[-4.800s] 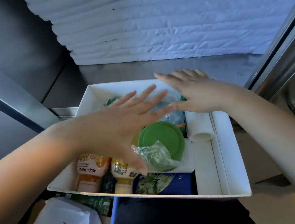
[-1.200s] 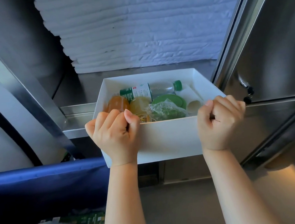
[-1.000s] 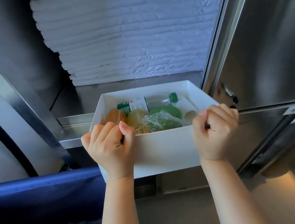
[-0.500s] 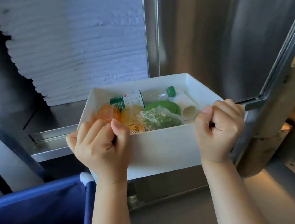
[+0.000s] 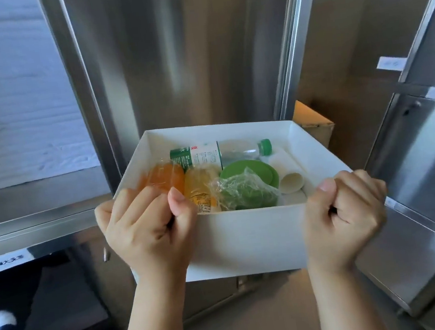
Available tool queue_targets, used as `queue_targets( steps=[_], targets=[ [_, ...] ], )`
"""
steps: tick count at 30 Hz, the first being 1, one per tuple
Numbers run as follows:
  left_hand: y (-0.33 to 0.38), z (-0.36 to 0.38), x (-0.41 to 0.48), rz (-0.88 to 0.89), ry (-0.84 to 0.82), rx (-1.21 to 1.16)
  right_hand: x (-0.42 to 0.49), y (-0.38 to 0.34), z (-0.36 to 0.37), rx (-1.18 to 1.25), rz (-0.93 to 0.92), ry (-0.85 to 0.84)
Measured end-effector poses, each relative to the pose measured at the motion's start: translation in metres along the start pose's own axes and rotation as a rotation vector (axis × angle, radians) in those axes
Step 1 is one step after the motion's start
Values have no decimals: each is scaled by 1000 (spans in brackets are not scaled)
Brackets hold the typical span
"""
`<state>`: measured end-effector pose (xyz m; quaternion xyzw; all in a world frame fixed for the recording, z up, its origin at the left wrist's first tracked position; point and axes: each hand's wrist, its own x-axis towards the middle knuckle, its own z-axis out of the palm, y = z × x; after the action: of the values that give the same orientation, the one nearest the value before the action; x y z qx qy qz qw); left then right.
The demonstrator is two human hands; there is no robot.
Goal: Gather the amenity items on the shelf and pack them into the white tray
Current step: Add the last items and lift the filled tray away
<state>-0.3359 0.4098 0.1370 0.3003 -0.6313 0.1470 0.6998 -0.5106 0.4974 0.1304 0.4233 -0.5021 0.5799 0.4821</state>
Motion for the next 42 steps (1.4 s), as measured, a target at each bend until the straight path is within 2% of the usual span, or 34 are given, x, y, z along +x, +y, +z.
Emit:
queue_targets(
  steps=[9,17,26,32,42],
  targets=[
    [106,80,-24,-4,-42,-231,33,100,-73,-194,6,26],
    [169,168,-30,36,-44,-400,57,180,-93,-371,-15,43],
    [209,316,-47,2,-90,-479,74,308,-49,-442,-12,43],
    [224,420,-50,19,-46,-472,80,407,1,-429,-29,99],
    [254,518,-78,22,-107,-367,75,530,43,-323,19,29]
  ],
)
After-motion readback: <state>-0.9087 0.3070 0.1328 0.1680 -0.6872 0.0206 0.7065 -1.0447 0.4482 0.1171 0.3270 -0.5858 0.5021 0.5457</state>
